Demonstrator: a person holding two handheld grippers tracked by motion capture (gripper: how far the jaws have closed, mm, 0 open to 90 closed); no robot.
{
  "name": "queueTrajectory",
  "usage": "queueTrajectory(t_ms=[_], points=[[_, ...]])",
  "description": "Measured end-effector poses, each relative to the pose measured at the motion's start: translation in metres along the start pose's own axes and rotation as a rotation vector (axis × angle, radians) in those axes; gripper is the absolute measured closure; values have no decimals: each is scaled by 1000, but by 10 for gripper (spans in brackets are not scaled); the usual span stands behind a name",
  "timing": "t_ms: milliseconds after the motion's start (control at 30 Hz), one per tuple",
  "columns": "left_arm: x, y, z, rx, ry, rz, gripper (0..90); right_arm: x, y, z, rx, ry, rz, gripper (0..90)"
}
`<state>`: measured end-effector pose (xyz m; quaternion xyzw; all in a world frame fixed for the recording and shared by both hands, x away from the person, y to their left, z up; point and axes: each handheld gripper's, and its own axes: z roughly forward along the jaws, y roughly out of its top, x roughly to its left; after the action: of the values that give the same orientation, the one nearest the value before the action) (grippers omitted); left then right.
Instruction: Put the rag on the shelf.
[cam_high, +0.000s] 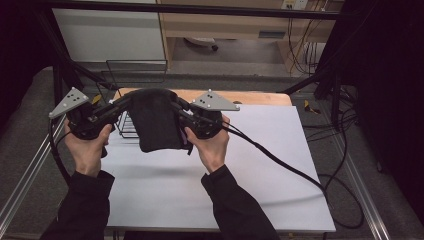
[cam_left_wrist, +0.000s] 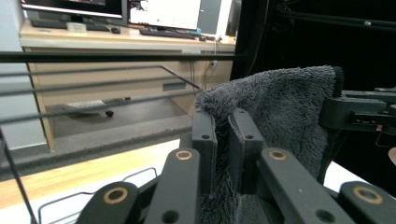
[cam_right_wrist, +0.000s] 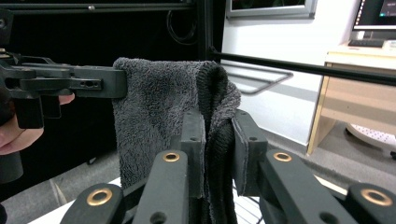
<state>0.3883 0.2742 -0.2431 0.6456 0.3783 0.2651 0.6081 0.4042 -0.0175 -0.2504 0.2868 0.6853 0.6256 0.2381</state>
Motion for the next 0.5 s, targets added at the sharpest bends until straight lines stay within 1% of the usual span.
queueTrajectory(t_ms=[167,267,500], points=[[8,10,-2,-27,11,9,818,3,10,9,-23,-2,-2,775],[13,15,-3,-37,20,9,818,7,17,16,-35,-5,-12,776],[23,30,-4,-63,39,14,819,8,29,28,-48,-6,-18,776]])
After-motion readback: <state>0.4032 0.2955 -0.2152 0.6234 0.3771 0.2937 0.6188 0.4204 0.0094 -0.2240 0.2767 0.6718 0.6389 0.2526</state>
